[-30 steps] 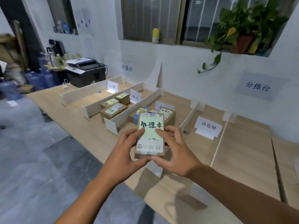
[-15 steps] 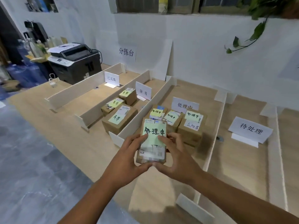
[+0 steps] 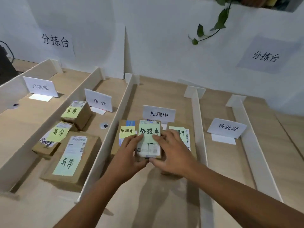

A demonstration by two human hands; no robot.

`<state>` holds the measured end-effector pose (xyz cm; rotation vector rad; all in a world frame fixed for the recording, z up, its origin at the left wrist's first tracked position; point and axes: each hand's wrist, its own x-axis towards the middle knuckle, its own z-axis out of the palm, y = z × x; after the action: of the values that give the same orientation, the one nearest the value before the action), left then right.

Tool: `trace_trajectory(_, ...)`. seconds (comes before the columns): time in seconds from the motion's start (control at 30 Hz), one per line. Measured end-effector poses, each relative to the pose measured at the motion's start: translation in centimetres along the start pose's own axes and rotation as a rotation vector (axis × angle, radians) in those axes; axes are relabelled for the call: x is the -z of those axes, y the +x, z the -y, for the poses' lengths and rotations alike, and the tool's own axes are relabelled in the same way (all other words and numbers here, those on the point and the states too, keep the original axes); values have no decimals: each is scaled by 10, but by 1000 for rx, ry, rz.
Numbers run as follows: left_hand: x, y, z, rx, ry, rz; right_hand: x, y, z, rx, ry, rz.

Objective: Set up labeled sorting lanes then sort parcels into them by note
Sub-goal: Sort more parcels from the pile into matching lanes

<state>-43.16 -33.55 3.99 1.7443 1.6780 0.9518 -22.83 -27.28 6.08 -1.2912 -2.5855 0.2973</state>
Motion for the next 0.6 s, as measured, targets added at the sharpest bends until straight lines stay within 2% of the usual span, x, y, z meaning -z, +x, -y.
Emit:
trace_trajectory(0.2,-25,79,76,7,-24,153,-46,60,-29,-118,-174,124)
trace_trajectory(0.33,-49,99,103,15,-16,245,-74,67,-40,-158,-320,196)
trace_trajectory(0.47,-60,98,111,22,-30,256,-83,63,-42,-235,-330,224)
trace_trajectory(0.6,-50,98,99,26,59,261,-73,53,-37,-232,-256,215)
